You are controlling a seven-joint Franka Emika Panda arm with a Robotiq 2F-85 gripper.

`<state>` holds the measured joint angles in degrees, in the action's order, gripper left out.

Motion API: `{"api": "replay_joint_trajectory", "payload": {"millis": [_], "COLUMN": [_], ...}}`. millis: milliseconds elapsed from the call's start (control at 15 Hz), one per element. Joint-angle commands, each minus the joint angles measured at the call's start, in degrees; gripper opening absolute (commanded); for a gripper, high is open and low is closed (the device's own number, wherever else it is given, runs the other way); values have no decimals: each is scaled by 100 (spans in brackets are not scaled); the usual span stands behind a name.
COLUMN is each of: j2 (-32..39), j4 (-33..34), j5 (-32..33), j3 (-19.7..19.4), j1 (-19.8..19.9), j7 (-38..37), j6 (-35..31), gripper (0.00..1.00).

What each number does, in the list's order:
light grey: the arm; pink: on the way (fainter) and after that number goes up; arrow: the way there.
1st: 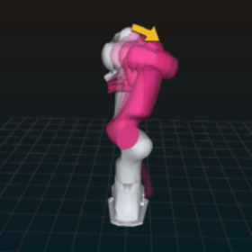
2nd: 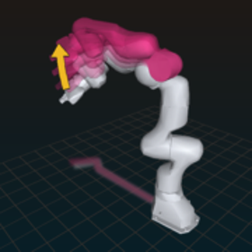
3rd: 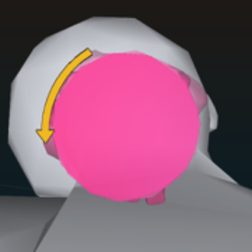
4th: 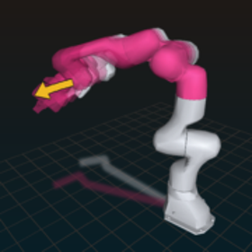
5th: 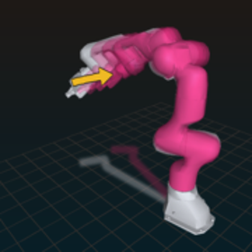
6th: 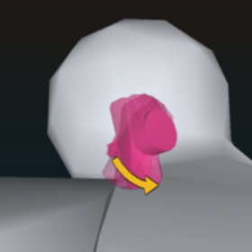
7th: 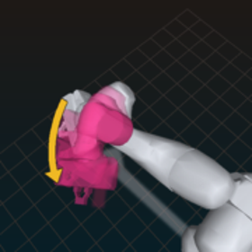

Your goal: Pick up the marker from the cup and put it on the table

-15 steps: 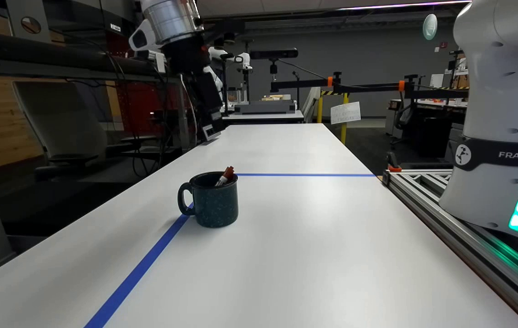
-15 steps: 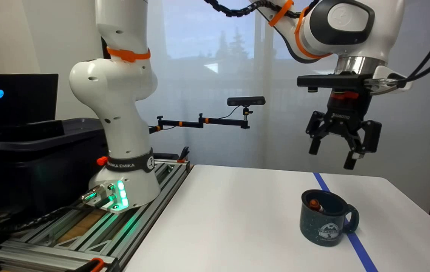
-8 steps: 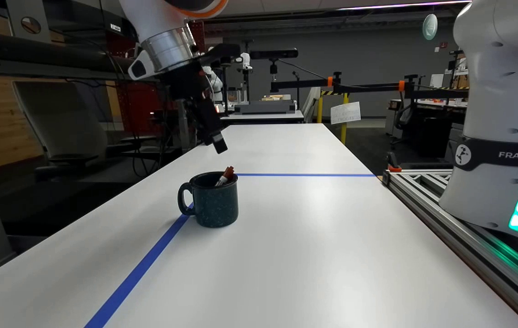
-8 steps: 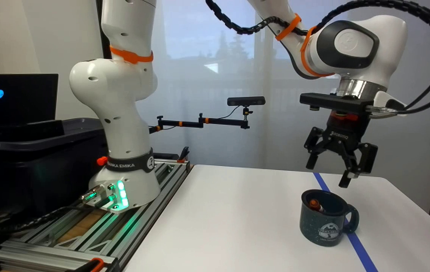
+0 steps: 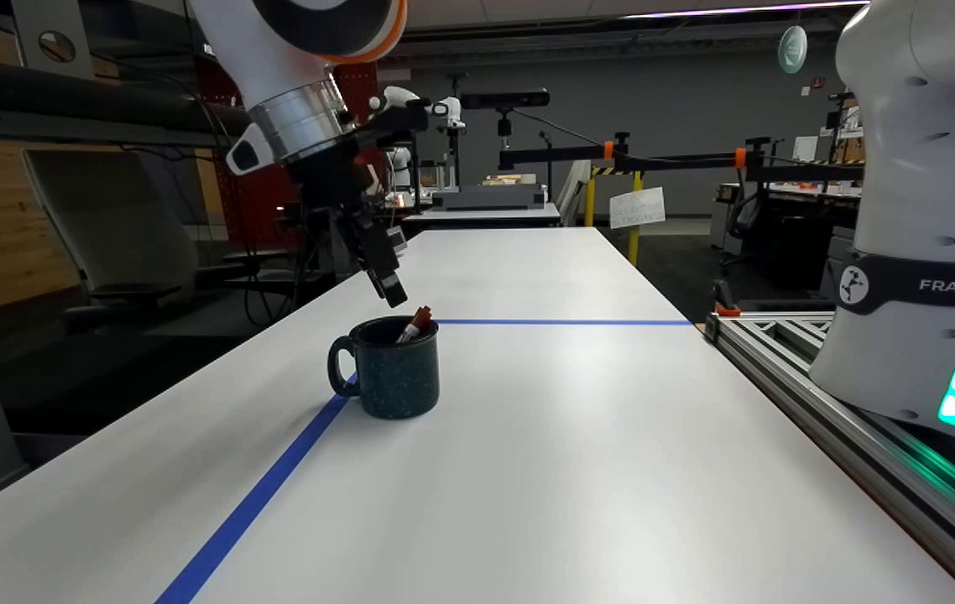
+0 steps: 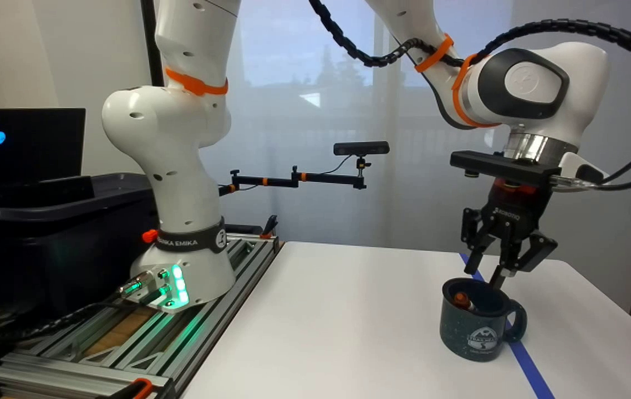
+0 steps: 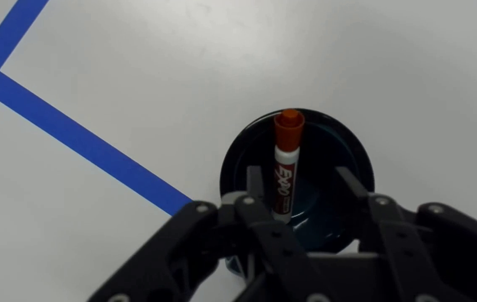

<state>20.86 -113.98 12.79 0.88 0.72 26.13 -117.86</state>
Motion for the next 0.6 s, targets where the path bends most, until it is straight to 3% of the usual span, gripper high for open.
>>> {"api": "replay_joint_trajectory", "payload": {"millis": [0, 67, 533], "j2": [276, 337, 686], "j4": [298, 344, 560], "j5": [79, 74, 50], "j3": [48, 52, 85], "j1": [18, 19, 25], "j7": [-3, 3, 20], "j6": [151, 156, 206], "gripper": [45, 43, 53]}}
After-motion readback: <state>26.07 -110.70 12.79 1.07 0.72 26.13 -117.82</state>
